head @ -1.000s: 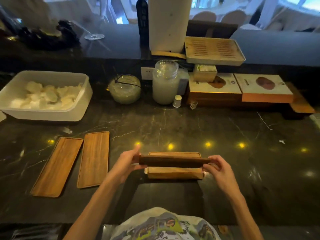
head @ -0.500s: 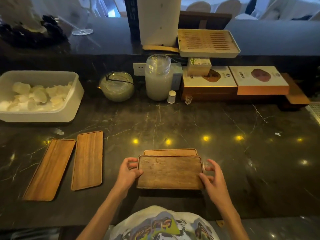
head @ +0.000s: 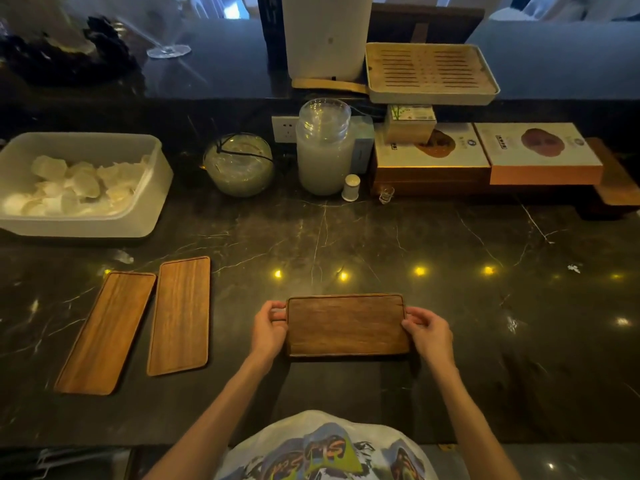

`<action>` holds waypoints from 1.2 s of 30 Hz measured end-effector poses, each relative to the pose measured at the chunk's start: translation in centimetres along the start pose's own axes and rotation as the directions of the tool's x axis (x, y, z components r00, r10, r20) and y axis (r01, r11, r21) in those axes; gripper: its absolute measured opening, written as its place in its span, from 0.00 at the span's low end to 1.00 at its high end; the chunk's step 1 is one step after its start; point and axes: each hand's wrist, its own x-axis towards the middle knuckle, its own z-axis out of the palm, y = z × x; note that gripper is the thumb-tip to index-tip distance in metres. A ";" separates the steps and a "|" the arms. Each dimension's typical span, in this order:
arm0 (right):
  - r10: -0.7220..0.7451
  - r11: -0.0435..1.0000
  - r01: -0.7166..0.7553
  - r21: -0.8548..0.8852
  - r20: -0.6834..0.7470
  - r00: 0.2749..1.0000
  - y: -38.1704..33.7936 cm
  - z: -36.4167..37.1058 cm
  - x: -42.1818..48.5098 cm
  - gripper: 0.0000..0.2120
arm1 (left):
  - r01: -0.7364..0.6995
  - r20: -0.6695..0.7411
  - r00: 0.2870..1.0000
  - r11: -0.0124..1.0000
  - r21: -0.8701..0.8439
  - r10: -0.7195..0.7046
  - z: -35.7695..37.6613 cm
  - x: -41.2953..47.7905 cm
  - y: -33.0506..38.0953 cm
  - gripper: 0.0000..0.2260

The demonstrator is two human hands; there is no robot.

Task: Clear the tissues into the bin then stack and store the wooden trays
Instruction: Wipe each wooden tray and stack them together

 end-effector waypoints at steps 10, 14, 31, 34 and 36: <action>-0.075 0.985 0.062 -0.160 -0.078 0.994 0.7 1.6 0.1 0.15 | 0.045 -0.082 0.996 0.992 0.120 -0.035 1.0 1.6 -1.3 0.15; -0.119 0.974 0.097 -0.203 -0.099 0.988 1.1 1.9 0.1 0.15 | 0.030 -0.070 0.997 0.996 0.082 -0.025 1.1 1.8 -1.5 0.15; 0.024 0.990 -0.033 -0.137 -0.069 0.997 1.7 1.3 1.8 0.17 | 0.005 -0.032 0.999 0.991 0.132 -0.001 1.3 3.1 -2.1 0.16; 0.028 0.989 -0.035 -0.140 -0.052 0.998 1.6 1.2 1.7 0.17 | 0.033 -0.023 0.999 0.988 0.150 -0.030 1.3 3.2 -2.1 0.16; 0.056 0.992 -0.057 -0.115 -0.017 0.998 1.6 1.1 1.7 0.18 | 0.055 -0.026 0.998 0.984 0.169 -0.052 1.3 3.1 -2.2 0.13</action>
